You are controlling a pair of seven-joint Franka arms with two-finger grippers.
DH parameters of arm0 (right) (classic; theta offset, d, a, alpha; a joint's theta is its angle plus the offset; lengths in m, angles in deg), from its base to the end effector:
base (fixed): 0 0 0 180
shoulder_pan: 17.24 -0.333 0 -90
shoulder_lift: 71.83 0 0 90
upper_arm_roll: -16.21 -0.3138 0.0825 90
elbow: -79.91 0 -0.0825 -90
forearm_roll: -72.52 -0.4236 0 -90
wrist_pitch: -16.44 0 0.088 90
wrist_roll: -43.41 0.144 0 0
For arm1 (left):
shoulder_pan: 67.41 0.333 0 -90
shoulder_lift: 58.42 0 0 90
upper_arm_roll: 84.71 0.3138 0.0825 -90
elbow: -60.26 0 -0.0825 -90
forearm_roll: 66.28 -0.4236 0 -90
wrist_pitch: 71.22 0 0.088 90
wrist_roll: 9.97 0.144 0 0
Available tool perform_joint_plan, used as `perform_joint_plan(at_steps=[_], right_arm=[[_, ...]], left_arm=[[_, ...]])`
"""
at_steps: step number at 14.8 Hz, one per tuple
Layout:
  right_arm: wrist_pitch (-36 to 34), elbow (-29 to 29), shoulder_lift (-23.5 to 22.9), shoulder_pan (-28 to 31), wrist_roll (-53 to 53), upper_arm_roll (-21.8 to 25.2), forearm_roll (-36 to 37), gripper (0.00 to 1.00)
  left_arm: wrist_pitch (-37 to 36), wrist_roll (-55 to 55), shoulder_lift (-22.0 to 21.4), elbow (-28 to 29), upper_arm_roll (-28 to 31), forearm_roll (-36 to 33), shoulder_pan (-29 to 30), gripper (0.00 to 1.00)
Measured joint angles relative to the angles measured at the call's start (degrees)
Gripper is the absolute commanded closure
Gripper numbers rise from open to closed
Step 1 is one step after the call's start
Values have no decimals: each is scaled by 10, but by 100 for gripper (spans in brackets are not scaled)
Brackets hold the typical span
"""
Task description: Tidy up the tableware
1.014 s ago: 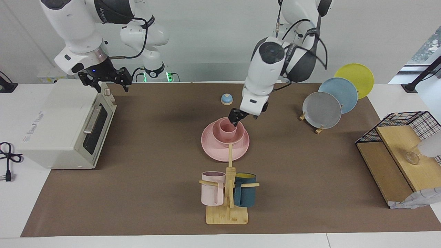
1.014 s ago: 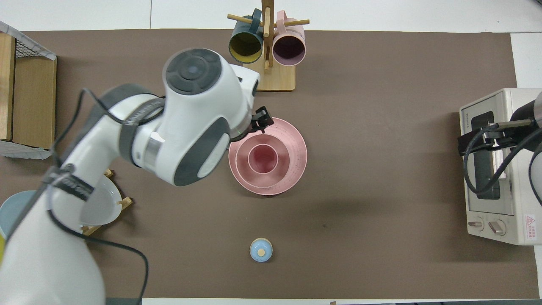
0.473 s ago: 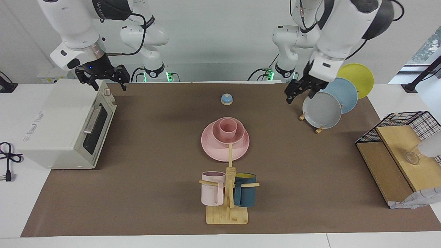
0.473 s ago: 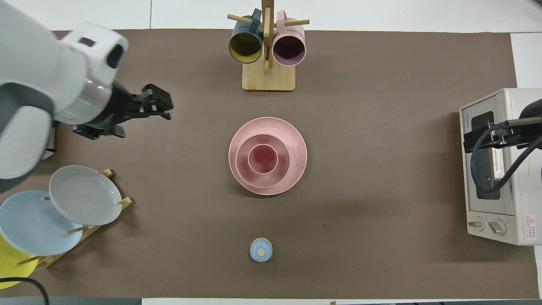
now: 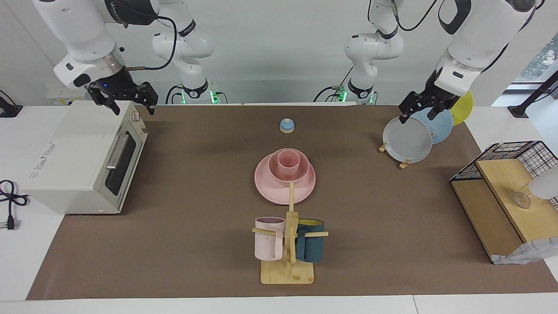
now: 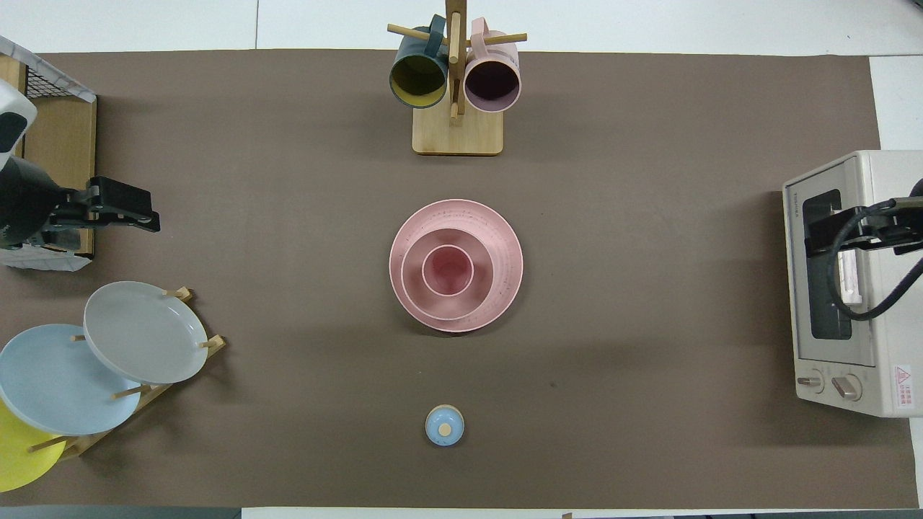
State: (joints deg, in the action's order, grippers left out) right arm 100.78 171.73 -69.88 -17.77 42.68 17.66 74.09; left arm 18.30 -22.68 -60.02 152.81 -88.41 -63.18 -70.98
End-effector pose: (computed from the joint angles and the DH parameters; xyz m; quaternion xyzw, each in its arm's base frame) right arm 0.5688 -0.0135 0.5811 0.9987 -0.0023 -0.0484 0.0126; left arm 0.5773 -0.0820 0.5785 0.9984 0.0476 -0.0168 0.0236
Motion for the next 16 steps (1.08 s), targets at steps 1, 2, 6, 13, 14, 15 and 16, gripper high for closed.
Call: perform_joint_plan(at_steps=[1, 2, 6, 13, 14, 15, 16], right_arm=[[0, 1, 0, 1, 0, 0, 0, 0], [1, 3, 0, 2, 0, 0, 0, 0], [2, 7, 0, 2, 0, 1, 0, 0], [2, 7, 0, 2, 0, 1, 0, 0], [2, 7, 0, 2, 0, 2, 0, 0], [2, 7, 0, 2, 0, 2, 0, 0], [2, 7, 0, 2, 0, 2, 0, 0]], left_arm=[[0, 14, -1, 0, -1, -25, -1, 0], [0, 27, -2, 0, -1, -39, -1, 0], [-4, 40, -7, 0, -1, -45, -2, 0], [-14, 36, -9, 8, -2, -30, -2, 0], [-14, 36, -10, 8, -3, -30, -1, 0], [-14, 36, -10, 8, -5, -30, 2, 0], [-15, 36, -11, 8, -9, -30, 7, 0]])
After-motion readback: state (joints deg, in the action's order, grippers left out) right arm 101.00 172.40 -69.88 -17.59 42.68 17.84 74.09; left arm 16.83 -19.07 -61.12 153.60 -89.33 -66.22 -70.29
